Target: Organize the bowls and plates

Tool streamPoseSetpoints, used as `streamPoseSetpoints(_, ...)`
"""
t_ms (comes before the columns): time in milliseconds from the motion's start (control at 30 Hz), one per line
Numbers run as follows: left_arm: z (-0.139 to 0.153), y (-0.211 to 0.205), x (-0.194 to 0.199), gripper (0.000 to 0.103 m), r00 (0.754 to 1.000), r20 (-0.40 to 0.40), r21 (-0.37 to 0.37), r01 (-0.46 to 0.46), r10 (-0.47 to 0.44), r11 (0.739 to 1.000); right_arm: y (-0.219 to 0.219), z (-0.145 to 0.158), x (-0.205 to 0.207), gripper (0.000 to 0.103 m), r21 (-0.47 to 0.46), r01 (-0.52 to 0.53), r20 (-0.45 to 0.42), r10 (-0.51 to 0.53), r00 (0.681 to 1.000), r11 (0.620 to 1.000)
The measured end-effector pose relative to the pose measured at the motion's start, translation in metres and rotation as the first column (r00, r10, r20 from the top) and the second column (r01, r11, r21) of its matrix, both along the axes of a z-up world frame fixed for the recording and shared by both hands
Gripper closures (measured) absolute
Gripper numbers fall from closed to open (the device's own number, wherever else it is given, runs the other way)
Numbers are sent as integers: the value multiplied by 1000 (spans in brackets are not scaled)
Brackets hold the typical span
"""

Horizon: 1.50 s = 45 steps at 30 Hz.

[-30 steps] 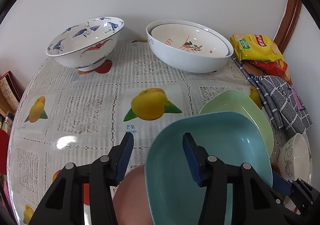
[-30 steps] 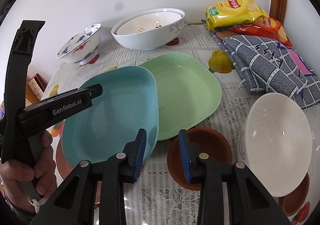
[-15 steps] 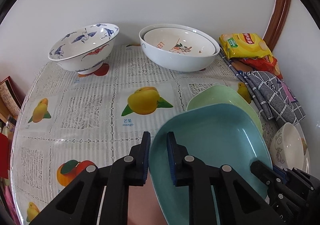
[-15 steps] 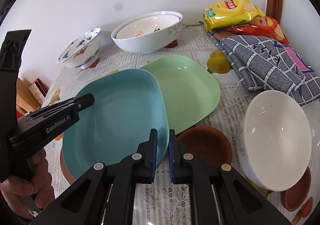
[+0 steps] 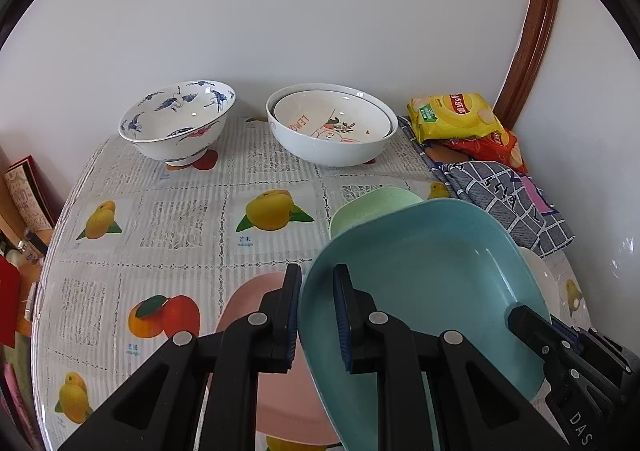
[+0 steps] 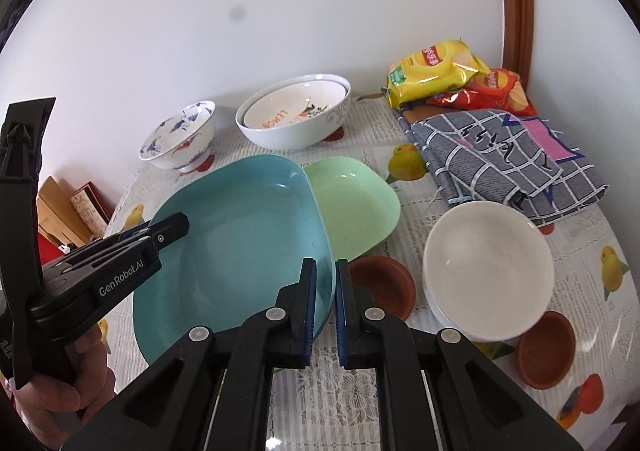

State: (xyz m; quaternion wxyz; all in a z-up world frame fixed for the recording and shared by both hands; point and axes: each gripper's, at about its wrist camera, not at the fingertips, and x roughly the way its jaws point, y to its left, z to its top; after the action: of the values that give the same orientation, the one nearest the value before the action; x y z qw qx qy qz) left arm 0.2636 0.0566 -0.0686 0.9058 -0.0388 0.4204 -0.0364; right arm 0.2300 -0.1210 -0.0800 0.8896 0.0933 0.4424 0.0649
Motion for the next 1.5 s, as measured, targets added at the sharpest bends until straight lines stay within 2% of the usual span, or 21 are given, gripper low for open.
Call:
streamPoseSetpoints(400, 23, -9, -36, 87, 999, 37, -26, 0, 1, 1000, -14, 24, -35, 96, -1, 36, 45, -36, 998, 999)
streamPoseSetpoints(767, 29, -13, -58, 87, 999, 40, -38, -1, 3, 999, -21, 37, -53, 96, 2, 60, 71, -60, 996, 998)
streamPoseSetpoints(1500, 22, -2, -77, 87, 1000, 18, -57, -25, 26, 998, -14, 29, -61, 96, 6, 60, 60, -60, 996, 998)
